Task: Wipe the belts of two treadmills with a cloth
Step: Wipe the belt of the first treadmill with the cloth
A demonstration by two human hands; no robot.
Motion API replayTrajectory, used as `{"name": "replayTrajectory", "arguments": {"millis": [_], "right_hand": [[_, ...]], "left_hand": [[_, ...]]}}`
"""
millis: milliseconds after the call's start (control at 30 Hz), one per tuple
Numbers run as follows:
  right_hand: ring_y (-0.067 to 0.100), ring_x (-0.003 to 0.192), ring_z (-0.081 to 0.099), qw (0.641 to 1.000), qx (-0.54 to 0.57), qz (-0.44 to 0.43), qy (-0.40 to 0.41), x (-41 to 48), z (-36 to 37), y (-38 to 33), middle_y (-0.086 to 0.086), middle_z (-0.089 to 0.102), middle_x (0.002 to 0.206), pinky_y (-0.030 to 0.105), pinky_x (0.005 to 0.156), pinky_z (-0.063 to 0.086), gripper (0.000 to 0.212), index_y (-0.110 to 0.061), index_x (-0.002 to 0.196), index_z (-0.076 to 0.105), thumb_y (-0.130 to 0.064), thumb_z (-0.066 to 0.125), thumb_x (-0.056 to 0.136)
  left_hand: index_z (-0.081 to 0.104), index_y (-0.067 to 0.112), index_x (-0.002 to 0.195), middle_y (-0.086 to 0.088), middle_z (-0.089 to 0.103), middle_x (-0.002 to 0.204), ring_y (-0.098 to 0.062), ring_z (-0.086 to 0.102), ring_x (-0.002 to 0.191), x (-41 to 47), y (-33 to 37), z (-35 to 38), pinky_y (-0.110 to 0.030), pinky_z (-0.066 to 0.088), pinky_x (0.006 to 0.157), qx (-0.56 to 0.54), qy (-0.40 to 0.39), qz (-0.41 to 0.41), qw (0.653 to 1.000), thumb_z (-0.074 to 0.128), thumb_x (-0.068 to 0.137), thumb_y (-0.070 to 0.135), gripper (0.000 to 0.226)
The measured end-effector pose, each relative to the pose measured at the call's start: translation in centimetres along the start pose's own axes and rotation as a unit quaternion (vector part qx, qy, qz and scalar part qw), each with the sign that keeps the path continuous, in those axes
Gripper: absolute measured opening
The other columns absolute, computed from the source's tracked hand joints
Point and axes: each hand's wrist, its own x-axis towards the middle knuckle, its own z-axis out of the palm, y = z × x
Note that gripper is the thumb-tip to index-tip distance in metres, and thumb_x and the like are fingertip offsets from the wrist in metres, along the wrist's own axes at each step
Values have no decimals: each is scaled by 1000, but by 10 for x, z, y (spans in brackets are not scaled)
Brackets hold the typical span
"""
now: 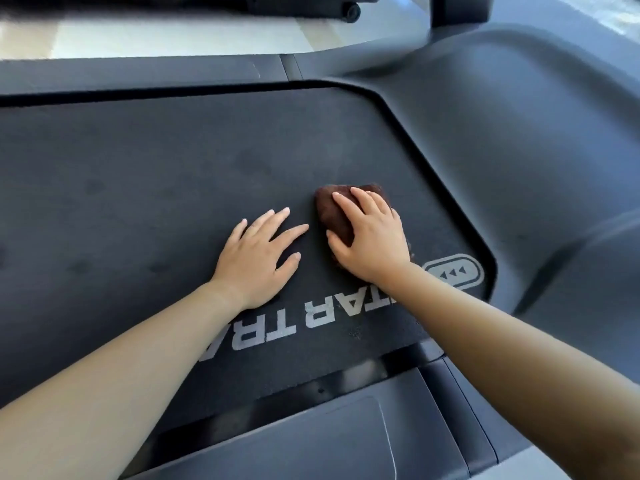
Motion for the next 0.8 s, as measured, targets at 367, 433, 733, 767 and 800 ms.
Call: {"name": "replayTrajectory", "arguments": {"millis": [367, 433, 733, 767, 800], "right_hand": [[32, 128, 46, 998, 18, -64, 14, -67, -16, 2, 11, 51, 138, 47, 97, 43, 60, -19, 133, 55, -42, 57, 78], [31, 128, 47, 998, 25, -62, 12, -67, -14, 1, 10, 52, 138, 48, 98, 43, 60, -20, 132, 57, -42, 59, 76], [30, 131, 42, 997, 33, -67, 22, 17, 9, -18, 9, 50, 139, 49, 101, 39, 59, -20, 132, 55, -45, 54, 78], [30, 131, 42, 997, 33, -67, 24, 29, 13, -18, 9, 50, 140, 49, 101, 39, 60, -21, 132, 55, -46, 54, 78], [30, 131, 42, 997, 34, -67, 27, 43, 16, -18, 9, 49, 140, 48, 101, 39, 60, -21, 133, 54, -46, 53, 78]], "left_hand": [[23, 34, 145, 8, 12, 157, -13, 8, 144, -26, -21, -14, -39, 7, 116, 19, -39, 87, 995, 32, 94, 48, 54], [25, 36, 145, 8, 15, 156, -13, 11, 144, -28, -33, -18, -39, 10, 116, 23, -36, 87, 995, 34, 93, 49, 54], [30, 40, 142, 5, 18, 155, -15, 12, 143, 15, -54, -14, -43, 7, 114, -2, -5, 18, 1000, 40, 92, 48, 51], [29, 40, 142, 6, 18, 155, -15, 11, 143, 21, -57, -13, -44, 7, 115, -3, -2, 6, 1000, 38, 91, 50, 52], [29, 41, 141, 6, 17, 155, -15, 10, 143, 29, -60, -13, -45, 7, 115, -5, 2, -10, 1000, 35, 90, 52, 53]]}}
